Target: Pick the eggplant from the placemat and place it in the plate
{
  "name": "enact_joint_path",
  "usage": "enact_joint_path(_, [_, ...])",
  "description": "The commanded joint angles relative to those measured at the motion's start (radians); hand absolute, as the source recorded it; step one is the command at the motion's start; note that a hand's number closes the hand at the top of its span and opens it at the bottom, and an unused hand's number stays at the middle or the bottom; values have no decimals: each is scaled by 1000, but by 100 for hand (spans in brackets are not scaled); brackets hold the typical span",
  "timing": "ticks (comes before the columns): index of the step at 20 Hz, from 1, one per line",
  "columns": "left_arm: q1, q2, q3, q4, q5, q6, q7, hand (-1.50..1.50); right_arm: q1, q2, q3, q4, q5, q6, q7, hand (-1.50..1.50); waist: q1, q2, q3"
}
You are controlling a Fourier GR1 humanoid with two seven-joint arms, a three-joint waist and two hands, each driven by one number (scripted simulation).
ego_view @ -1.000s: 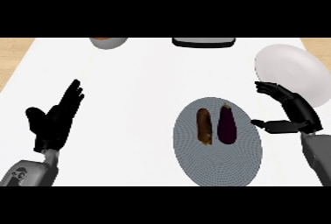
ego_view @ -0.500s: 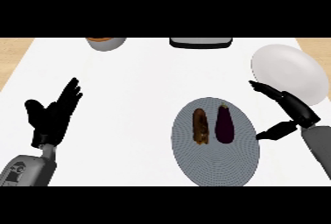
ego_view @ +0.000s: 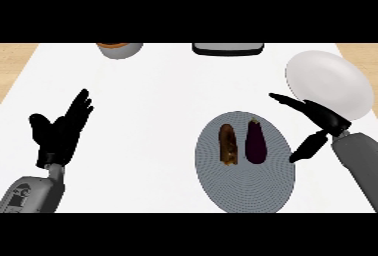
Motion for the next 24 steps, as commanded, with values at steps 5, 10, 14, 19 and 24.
enact_joint_path(5, [-28, -58, -10, 8, -52, 21, 14, 0, -39, 24, 65, -29, 173, -11, 113, -150, 1, 1, 0])
enact_joint_path(10, [-2, -13, 35, -24, -36, -45, 36, 0, -6, 51, 94, -10, 266, -7, 131, -150, 2, 0, 1])
enact_joint_path(14, [35, -60, 32, -29, -78, -14, 2, 0, -64, 110, 84, 3, 301, 62, 195, -150, 3, 0, 0])
enact_joint_path(19, [-4, -110, 36, 46, -100, -29, -36, 0, -131, 188, 60, 98, 356, 68, 209, -150, 2, 2, 0])
enact_joint_path(24, [-40, -117, 45, 7, -133, -13, 65, 0, -111, 207, 46, 69, 428, 58, 261, -150, -3, 0, 0])
